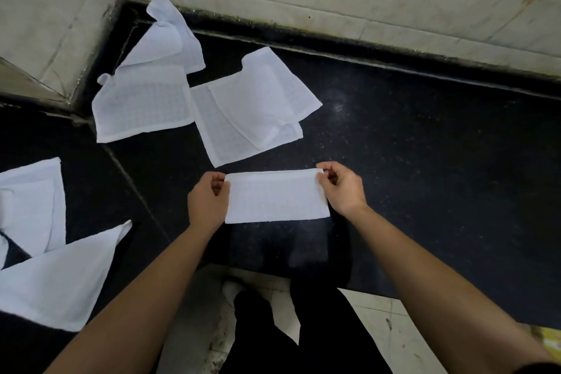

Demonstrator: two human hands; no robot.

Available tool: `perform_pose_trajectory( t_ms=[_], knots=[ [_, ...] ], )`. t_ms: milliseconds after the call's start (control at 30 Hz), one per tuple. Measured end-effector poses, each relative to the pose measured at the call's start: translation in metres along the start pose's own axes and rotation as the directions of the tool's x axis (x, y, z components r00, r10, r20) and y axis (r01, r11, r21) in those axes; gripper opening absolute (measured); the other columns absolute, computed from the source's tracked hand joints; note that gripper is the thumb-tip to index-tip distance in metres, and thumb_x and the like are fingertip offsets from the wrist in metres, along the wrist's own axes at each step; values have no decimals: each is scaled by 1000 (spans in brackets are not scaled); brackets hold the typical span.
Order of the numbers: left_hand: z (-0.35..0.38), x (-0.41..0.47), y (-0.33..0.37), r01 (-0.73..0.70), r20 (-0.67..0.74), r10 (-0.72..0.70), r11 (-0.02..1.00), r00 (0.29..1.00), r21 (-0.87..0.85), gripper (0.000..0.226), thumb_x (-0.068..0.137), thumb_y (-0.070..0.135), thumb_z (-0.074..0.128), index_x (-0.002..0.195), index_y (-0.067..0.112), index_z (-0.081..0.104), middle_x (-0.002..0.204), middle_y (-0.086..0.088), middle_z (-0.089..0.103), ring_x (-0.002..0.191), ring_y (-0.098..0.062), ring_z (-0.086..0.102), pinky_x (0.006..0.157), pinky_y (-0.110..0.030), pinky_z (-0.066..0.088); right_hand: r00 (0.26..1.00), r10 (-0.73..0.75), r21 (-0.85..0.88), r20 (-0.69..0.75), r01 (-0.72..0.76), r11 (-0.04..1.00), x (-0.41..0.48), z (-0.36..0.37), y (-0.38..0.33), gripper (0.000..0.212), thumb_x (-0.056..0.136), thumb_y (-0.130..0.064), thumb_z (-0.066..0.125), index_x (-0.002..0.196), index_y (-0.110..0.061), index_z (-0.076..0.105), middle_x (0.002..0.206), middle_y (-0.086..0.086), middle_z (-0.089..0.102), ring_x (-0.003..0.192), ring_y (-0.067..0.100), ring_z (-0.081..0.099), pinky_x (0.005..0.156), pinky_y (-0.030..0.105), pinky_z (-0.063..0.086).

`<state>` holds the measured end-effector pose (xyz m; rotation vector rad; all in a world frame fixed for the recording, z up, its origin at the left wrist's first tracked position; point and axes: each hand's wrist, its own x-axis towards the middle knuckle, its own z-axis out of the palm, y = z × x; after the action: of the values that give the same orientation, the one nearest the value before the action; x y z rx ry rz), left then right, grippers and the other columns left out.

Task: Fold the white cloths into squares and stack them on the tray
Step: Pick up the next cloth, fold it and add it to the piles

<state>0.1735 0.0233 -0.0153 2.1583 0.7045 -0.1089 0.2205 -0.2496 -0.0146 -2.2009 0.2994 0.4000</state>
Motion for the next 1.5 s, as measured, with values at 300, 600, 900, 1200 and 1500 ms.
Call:
perform_pose_trajectory(
  t_ms=[300, 600, 900, 1200, 1500],
  knots=[
    [8, 6, -4, -111, -54, 112, 994, 992, 9, 17, 94, 18, 62, 110, 15, 64, 95, 1, 63, 82, -14, 59, 83, -37, 53, 992, -98, -97, -81, 90, 991, -2, 7, 13, 29, 99, -27, 57, 127, -25, 64, 103, -5, 56, 84, 8, 59, 88, 29, 54],
    [11, -7, -23, -686, 284, 650, 523, 705, 506, 56, 101, 33, 37, 150, 6, 34, 161, -20, 19, 149, -33, 18, 116, -52, 24, 848, -524, -552, 78, 475, 685, -38, 34, 1, 53, 105, -32, 38, 153, -11, 33, 158, 16, 30, 146, 31, 29, 118, 47, 26],
    [18, 3, -47, -649, 456, 473, 433, 754, 625, 67, 102, 47, 16, 156, 8, 15, 164, -13, 9, 152, -25, 6, 120, -57, 13, 863, -388, -701, 322, 493, 515, -26, 96, -4, 69, 105, -53, 17, 159, -12, 6, 167, 12, -5, 153, 29, -8, 123, 52, 4],
    [23, 3, -50, -632, 438, 468, 439, 768, 639, 66, 102, 48, 15, 157, 12, 8, 165, -10, 2, 153, -23, -2, 121, -56, 8, 936, -273, -758, 220, 340, 557, -11, 24, 45, 69, 104, -56, 10, 159, -16, -1, 167, 9, -9, 153, 24, -10, 124, 49, -3],
    [22, 0, -48, -603, 446, 410, 466, 795, 647, 68, 101, 52, 8, 157, 14, 0, 166, -9, -4, 152, -21, -9, 121, -54, 2, 971, -237, -645, -21, 168, 745, -42, 24, 33, 74, 101, -58, 35, 154, -7, 26, 160, 18, 24, 147, 35, 23, 118, 49, 23]
  ],
)
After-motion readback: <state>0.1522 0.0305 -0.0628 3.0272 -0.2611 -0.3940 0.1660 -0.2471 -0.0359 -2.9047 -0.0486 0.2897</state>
